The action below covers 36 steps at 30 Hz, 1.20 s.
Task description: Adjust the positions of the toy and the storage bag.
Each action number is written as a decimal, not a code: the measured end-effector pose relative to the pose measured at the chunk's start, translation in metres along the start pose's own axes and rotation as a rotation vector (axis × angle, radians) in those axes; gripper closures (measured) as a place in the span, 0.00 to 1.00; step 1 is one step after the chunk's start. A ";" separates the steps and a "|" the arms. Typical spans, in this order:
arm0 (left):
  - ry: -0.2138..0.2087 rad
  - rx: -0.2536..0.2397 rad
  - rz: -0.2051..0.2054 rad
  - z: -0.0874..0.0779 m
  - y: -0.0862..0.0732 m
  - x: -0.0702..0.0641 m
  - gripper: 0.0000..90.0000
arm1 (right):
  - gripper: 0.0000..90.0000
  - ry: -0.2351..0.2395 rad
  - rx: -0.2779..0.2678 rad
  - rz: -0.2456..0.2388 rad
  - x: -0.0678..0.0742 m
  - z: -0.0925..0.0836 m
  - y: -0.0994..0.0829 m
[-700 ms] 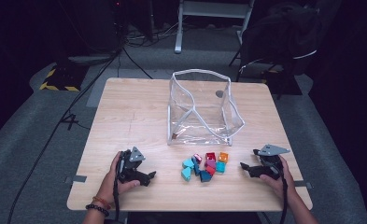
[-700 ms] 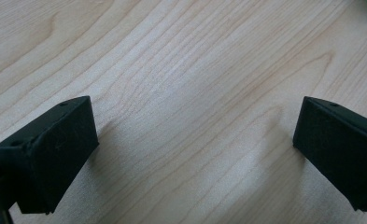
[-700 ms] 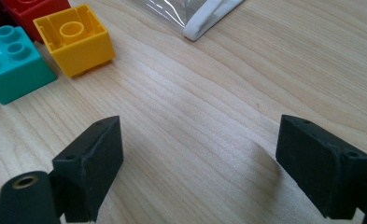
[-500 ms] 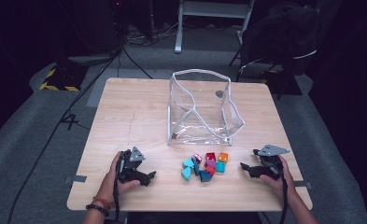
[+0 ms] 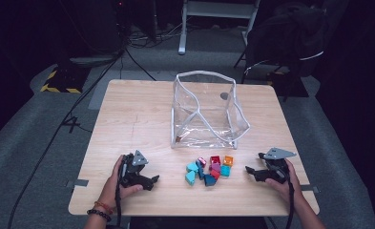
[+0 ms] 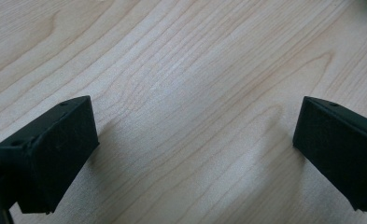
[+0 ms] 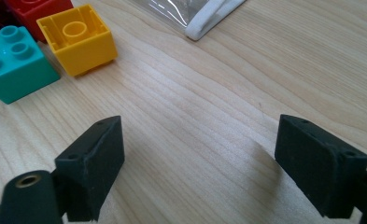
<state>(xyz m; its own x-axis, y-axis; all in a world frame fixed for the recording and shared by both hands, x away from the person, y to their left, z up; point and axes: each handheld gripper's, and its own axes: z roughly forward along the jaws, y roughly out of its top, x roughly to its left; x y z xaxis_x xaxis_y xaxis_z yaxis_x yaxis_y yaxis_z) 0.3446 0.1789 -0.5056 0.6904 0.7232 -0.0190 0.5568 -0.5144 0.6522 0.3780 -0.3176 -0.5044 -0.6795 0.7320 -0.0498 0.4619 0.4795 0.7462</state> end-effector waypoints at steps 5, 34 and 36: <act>0.000 0.000 0.000 0.000 0.000 0.000 0.00 | 0.23 -0.029 -0.024 -0.049 0.006 -0.002 -0.001; 0.000 -0.001 -0.001 0.000 0.000 0.000 0.00 | 0.33 0.079 -0.097 -0.099 0.034 -0.006 0.012; 0.000 -0.001 -0.001 0.000 0.000 0.000 0.00 | 0.35 0.088 -0.107 -0.102 0.036 -0.006 0.016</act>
<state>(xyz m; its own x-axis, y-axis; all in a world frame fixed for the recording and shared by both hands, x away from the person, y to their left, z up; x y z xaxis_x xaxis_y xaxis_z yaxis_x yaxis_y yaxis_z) 0.3446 0.1789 -0.5055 0.6898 0.7237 -0.0195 0.5571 -0.5135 0.6527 0.3575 -0.2865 -0.4909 -0.7690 0.6349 -0.0740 0.3281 0.4914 0.8067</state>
